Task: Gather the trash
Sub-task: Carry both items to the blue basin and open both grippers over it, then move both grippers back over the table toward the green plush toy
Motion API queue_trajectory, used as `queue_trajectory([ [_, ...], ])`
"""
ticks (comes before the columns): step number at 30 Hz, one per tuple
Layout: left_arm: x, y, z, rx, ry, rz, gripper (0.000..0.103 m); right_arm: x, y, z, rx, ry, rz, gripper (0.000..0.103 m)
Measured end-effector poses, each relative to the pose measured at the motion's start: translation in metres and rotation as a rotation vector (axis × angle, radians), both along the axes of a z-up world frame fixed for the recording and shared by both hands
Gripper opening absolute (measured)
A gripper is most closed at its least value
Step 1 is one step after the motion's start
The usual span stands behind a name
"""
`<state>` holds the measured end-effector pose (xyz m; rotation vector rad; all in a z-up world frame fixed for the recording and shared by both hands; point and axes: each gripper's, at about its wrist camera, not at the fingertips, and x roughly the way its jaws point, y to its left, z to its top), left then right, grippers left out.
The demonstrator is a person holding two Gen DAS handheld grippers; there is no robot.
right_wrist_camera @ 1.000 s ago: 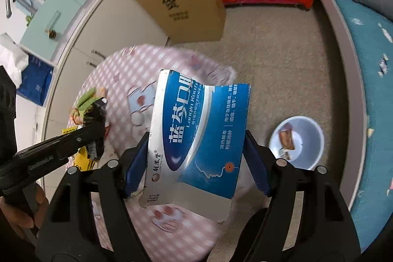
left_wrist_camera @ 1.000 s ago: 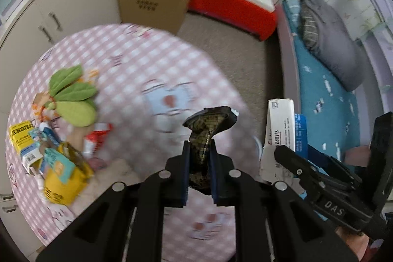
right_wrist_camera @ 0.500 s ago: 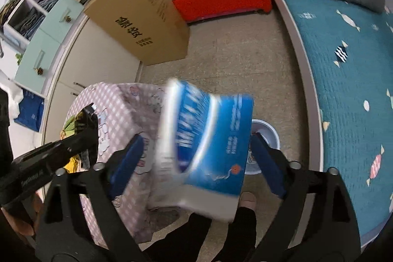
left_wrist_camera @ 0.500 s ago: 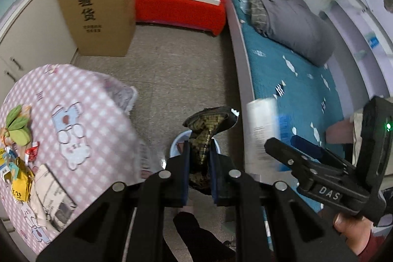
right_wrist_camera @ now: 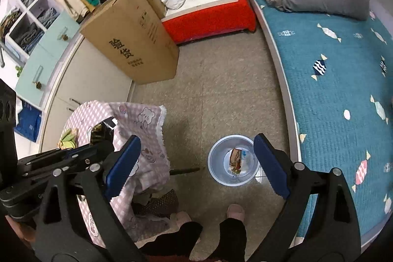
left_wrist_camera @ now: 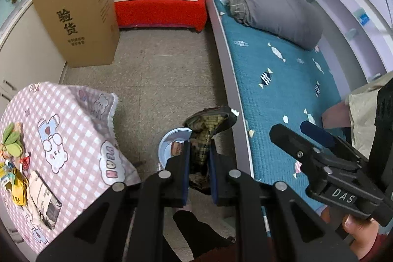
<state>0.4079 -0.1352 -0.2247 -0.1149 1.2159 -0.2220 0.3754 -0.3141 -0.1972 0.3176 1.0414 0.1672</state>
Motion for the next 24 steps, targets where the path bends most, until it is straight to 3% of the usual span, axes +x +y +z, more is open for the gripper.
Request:
queue_trajectory([
  [12, 0.008, -0.038, 0.017, -0.025, -0.032, -0.061, 0.017, -0.021, -0.042, 0.042, -0.029, -0.136, -0.136, 0.092],
  [14, 0.009, -0.039, 0.018, -0.049, -0.027, -0.058, 0.029, -0.022, -0.046, 0.045, -0.031, -0.144, -0.149, 0.092],
  [16, 0.009, -0.039, 0.021, -0.046, -0.036, -0.043, 0.063, -0.023, -0.047, 0.046, -0.028, -0.146, -0.152, 0.092],
  [24, 0.003, -0.013, 0.035, -0.036, -0.071, 0.034, 0.07, -0.019, -0.023, 0.041, -0.009, -0.123, -0.087, 0.092],
])
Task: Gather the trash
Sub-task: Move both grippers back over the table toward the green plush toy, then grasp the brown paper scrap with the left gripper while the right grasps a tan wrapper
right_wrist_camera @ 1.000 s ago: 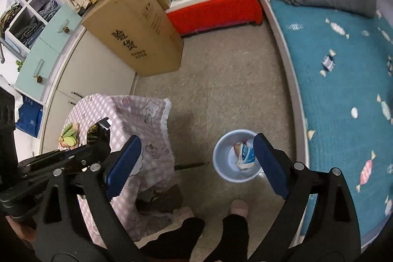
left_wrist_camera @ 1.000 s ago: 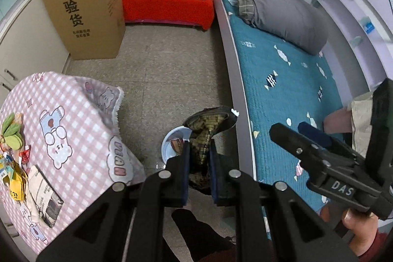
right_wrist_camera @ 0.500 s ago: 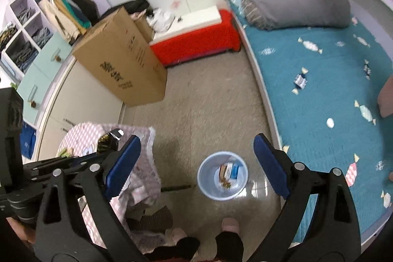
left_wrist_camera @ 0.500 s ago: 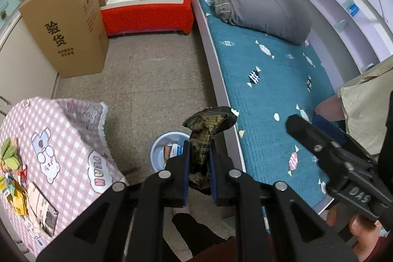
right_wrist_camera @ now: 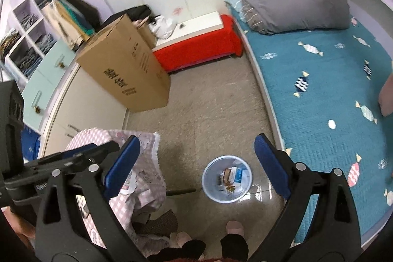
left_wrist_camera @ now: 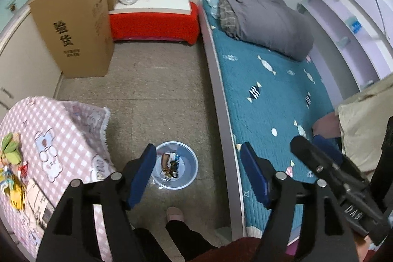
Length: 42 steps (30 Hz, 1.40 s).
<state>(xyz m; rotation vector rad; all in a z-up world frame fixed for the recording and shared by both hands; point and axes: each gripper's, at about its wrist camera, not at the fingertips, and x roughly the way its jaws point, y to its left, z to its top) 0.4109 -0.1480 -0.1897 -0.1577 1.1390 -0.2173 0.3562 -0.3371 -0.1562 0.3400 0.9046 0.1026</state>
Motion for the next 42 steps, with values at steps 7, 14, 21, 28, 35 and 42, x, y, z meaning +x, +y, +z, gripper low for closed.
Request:
queue_trajectory([
  [7, -0.015, 0.067, 0.007, 0.01, -0.018, 0.153, 0.071, 0.02, 0.064, -0.006, 0.001, 0.025, 0.148, 0.092],
  [14, -0.037, 0.175, -0.002, 0.007, 0.01, 0.337, 0.073, 0.034, 0.164, -0.014, -0.015, 0.05, 0.314, 0.092],
  [21, -0.062, 0.293, -0.02, 0.005, 0.047, 0.499, 0.073, 0.042, 0.271, -0.035, -0.042, 0.09, 0.444, 0.092],
  [28, -0.069, 0.398, -0.047, 0.135, 0.064, 0.472, 0.073, 0.051, 0.37, -0.064, -0.067, 0.141, 0.509, 0.092],
  [35, -0.049, 0.469, -0.095, 0.11, 0.123, 0.426, 0.073, 0.066, 0.44, -0.104, -0.056, 0.23, 0.499, 0.092],
  [42, -0.025, 0.487, -0.131, 0.061, 0.155, 0.397, 0.072, 0.074, 0.466, -0.125, -0.073, 0.278, 0.475, 0.092],
])
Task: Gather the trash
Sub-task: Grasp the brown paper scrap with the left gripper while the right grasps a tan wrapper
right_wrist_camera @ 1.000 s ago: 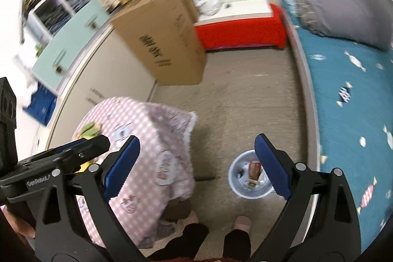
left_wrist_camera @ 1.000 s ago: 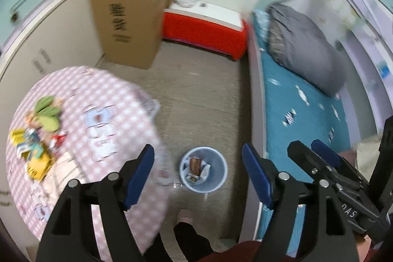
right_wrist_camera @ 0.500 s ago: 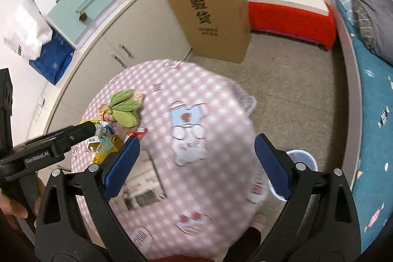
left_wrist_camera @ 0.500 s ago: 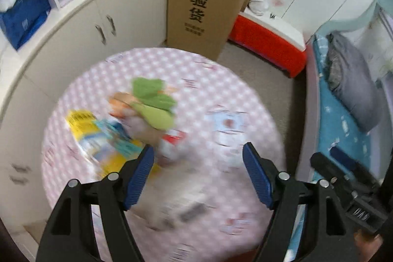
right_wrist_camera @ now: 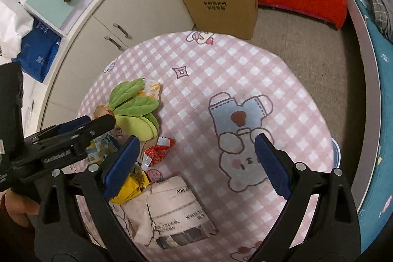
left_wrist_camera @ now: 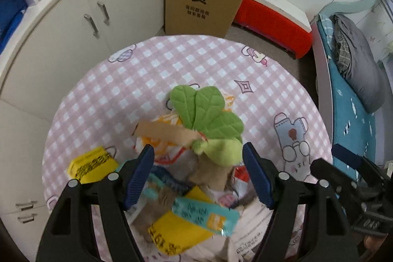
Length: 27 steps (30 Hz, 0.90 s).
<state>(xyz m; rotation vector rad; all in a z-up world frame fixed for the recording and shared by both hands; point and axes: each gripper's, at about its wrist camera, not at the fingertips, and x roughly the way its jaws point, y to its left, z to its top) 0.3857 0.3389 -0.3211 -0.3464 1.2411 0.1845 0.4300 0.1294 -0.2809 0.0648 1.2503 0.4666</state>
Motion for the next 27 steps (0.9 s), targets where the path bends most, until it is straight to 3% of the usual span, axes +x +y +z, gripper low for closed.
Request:
queue_trajectory([
  [2, 0.005, 0.004, -0.006, -0.018, -0.003, 0.004, 0.071, 0.002, 0.001, -0.003, 0.002, 0.019, -0.012, 0.092],
  [4, 0.01, 0.007, -0.01, -0.041, 0.006, 0.008, 0.049, 0.001, 0.005, -0.006, 0.001, 0.032, -0.016, 0.092],
  [5, 0.011, 0.008, -0.012, -0.044, 0.013, 0.012, 0.043, 0.001, 0.008, -0.007, -0.006, 0.035, -0.011, 0.092],
  [7, 0.012, 0.011, -0.013, -0.069, 0.008, 0.006, 0.017, 0.0, 0.014, -0.009, -0.012, 0.04, -0.002, 0.092],
  [14, -0.013, 0.022, 0.023, -0.091, -0.116, 0.041, 0.014, -0.01, 0.051, -0.023, -0.027, 0.079, 0.085, 0.092],
  [18, -0.035, 0.031, 0.042, -0.052, -0.164, 0.101, 0.014, -0.017, 0.078, -0.027, -0.037, 0.054, 0.158, 0.092],
  [25, -0.06, 0.045, 0.039, -0.003, -0.141, 0.188, 0.014, -0.012, 0.123, -0.053, -0.084, 0.024, 0.304, 0.092],
  [26, -0.061, 0.045, 0.039, -0.002, -0.139, 0.192, 0.014, -0.012, 0.126, -0.057, -0.099, 0.023, 0.321, 0.084],
  [27, -0.062, 0.044, 0.039, 0.002, -0.139, 0.196, 0.014, -0.013, 0.129, -0.062, -0.126, 0.026, 0.336, 0.06],
])
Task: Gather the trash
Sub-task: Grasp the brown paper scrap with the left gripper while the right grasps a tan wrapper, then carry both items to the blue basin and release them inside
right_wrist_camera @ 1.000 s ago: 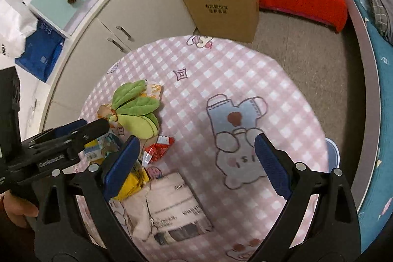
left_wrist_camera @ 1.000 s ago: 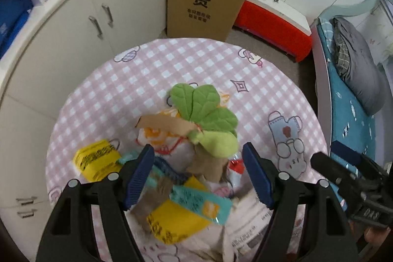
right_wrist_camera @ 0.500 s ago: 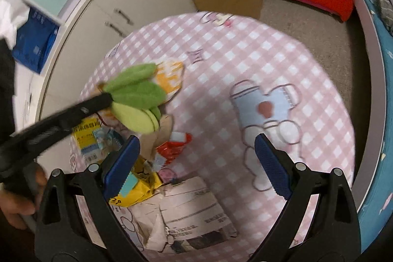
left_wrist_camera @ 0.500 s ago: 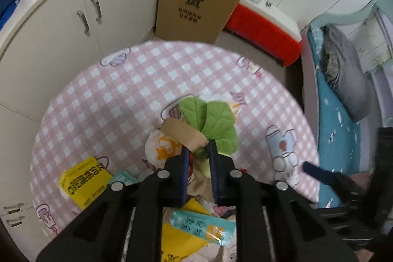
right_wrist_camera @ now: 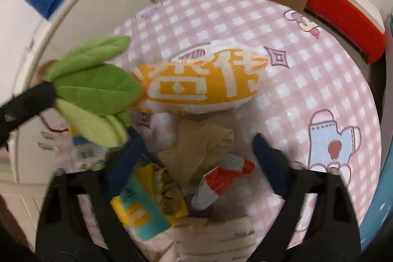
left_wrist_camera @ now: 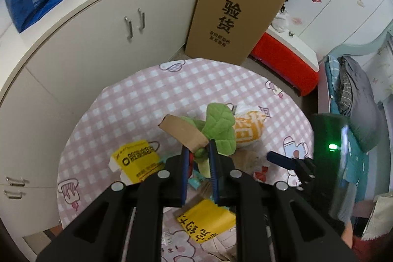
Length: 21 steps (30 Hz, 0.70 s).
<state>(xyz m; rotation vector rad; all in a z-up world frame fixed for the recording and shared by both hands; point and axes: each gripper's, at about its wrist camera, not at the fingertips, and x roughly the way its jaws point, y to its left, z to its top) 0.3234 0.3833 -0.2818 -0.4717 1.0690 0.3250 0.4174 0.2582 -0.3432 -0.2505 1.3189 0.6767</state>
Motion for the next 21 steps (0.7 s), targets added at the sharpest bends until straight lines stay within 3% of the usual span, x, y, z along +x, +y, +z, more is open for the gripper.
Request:
queue_trajectory([
  [2, 0.0, -0.003, 0.002, 0.005, -0.004, 0.0, 0.014, 0.001, -0.001, -0.001, -0.02, -0.021, 0.016, 0.037],
  [5, 0.001, -0.014, 0.01, 0.015, -0.026, -0.004, 0.014, 0.004, -0.016, 0.003, 0.036, 0.021, 0.001, 0.026],
  [10, 0.006, -0.044, 0.034, 0.041, -0.069, -0.022, 0.014, 0.013, -0.06, 0.04, 0.185, 0.053, -0.097, 0.025],
  [14, 0.013, -0.075, 0.056, 0.061, -0.109, -0.048, 0.014, 0.019, -0.104, 0.075, 0.27, 0.029, -0.168, 0.025],
  [21, 0.035, -0.165, 0.093, 0.08, -0.164, -0.147, 0.014, 0.025, -0.206, 0.117, 0.335, -0.023, -0.285, 0.025],
])
